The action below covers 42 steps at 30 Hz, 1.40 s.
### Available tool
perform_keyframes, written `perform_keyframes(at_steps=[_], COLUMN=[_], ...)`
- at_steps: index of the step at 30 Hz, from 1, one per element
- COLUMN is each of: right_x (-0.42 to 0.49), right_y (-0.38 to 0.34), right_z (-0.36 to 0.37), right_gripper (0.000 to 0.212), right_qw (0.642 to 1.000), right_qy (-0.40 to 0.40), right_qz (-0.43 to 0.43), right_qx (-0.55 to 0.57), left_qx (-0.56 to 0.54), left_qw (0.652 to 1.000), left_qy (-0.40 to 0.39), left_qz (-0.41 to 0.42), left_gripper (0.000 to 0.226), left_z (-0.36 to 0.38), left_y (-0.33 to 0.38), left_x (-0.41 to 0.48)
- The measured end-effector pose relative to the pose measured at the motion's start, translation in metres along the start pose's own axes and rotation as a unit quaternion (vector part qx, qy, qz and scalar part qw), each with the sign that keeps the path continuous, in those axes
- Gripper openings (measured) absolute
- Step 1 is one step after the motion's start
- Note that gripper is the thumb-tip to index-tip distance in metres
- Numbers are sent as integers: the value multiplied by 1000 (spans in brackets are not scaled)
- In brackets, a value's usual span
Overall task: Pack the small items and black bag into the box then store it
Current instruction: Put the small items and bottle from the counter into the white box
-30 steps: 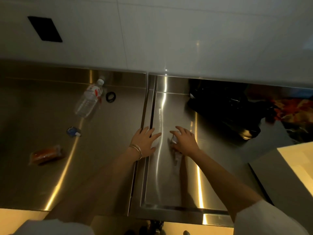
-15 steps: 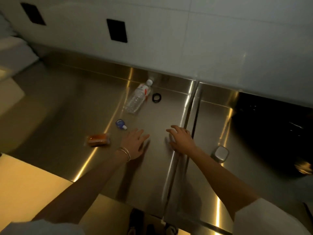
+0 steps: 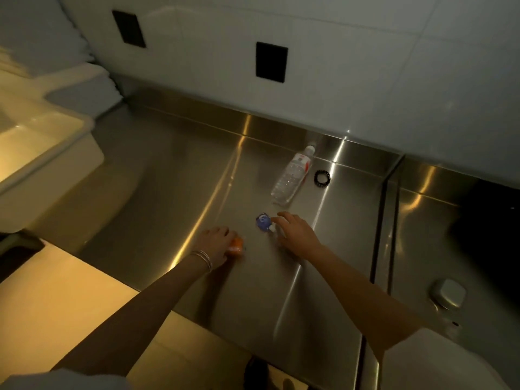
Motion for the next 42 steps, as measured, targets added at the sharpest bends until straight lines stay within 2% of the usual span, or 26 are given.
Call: perform_keyframes(at_steps=[8, 16, 23, 27, 32, 38, 42], right_x=[31, 11, -88, -170, -280, -389, -433], right_y=[-9, 9, 75, 113, 147, 176, 189], right_z=[20, 6, -27, -51, -67, -77, -76], right_gripper=[53, 37, 39, 39, 38, 39, 40], right_qw=[999, 999, 984, 961, 932, 897, 887], right_qy=[-33, 20, 55, 97, 107, 114, 112], right_qz=[2, 49, 167, 258, 345, 426, 446], right_qx=[5, 3, -24, -35, -31, -30, -36], left_qx=[-19, -26, -15, 7, 14, 40, 45], left_qw=[998, 992, 981, 963, 943, 922, 914], left_qy=[39, 79, 68, 80, 81, 70, 52], left_qz=[38, 96, 183, 259, 324, 378, 401], left_gripper=[49, 49, 47, 53, 52, 55, 56], left_z=[-17, -39, -51, -63, -66, -59, -45], left_y=[-7, 21, 122, 208, 313, 414, 461], left_x=[20, 38, 51, 38, 12, -23, -42])
Point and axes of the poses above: each hand's wrist, its own x-axis towards the middle knuckle, its own z-axis out of the palm, y = z × x, the point moved 10 cm from there along x, towards the middle knuckle, and after that the axes turned 12 degrees about -z, right-handed, at the moved point
